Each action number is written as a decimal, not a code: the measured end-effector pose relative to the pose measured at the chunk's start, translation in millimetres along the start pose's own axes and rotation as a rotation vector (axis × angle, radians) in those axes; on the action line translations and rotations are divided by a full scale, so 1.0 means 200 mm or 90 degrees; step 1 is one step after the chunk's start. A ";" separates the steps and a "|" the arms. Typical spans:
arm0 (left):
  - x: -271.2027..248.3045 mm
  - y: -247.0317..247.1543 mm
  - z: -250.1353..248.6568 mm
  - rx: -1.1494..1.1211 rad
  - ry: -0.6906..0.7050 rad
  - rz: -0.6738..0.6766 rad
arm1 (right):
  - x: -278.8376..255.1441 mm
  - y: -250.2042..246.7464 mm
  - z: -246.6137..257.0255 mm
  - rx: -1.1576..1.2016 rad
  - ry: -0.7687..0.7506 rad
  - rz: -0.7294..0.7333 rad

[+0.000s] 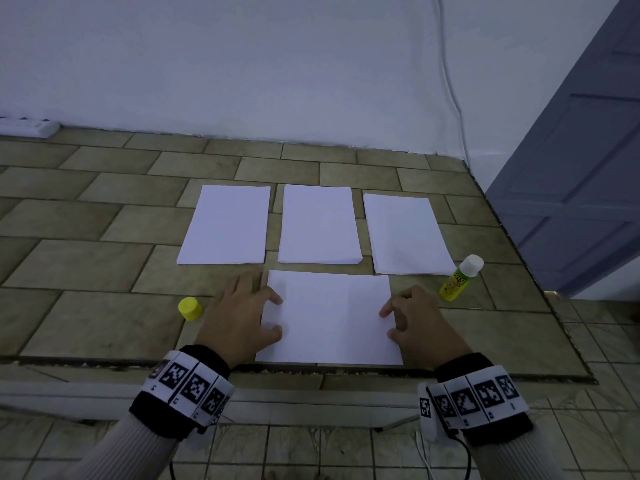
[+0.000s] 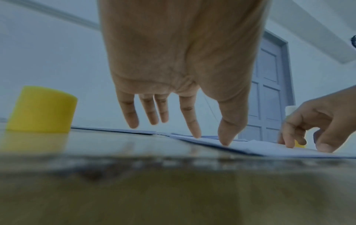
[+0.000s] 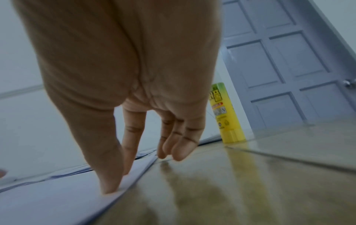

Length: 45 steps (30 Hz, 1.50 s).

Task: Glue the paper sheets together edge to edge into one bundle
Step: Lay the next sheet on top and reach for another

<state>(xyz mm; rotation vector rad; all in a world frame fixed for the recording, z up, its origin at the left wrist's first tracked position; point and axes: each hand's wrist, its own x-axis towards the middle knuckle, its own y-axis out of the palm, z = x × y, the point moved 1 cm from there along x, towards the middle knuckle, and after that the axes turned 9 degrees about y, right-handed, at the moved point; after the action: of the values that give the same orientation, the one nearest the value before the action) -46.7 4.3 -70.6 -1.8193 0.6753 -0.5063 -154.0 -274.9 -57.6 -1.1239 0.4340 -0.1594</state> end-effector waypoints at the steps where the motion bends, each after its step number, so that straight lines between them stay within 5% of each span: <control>1: 0.01 0.01 -0.01 0.011 0.005 -0.003 | -0.01 0.00 0.01 -0.039 0.000 -0.012; 6: 0.05 0.11 -0.08 0.064 0.019 0.064 | -0.07 -0.02 0.13 -0.205 -0.022 -0.068; 12: 0.08 0.22 -0.06 0.087 0.026 0.009 | -0.07 0.14 0.41 -0.072 -0.128 0.033; 17: 0.07 0.23 -0.04 0.108 0.044 0.034 | 0.03 0.33 0.55 -0.093 -0.183 0.008; 32: 0.08 0.26 -0.03 0.127 0.045 -0.011 | 0.03 0.20 0.03 -0.162 -0.027 -0.061; 37: 0.09 0.26 -0.03 0.127 0.043 -0.016 | 0.01 0.17 0.17 -0.169 -0.043 -0.109; 42: 0.08 0.26 -0.03 0.123 0.047 -0.014 | 0.05 0.30 0.41 -0.109 -0.183 -0.046; 45: 0.08 0.26 -0.02 0.124 0.052 -0.009 | 0.07 0.36 0.44 -0.128 -0.181 -0.018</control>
<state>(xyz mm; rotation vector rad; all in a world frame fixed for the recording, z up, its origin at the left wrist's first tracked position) -48.0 -21.9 -117.7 -1.6286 0.6468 -0.6364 -111.3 -175.0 -93.2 -1.3289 0.1831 0.0204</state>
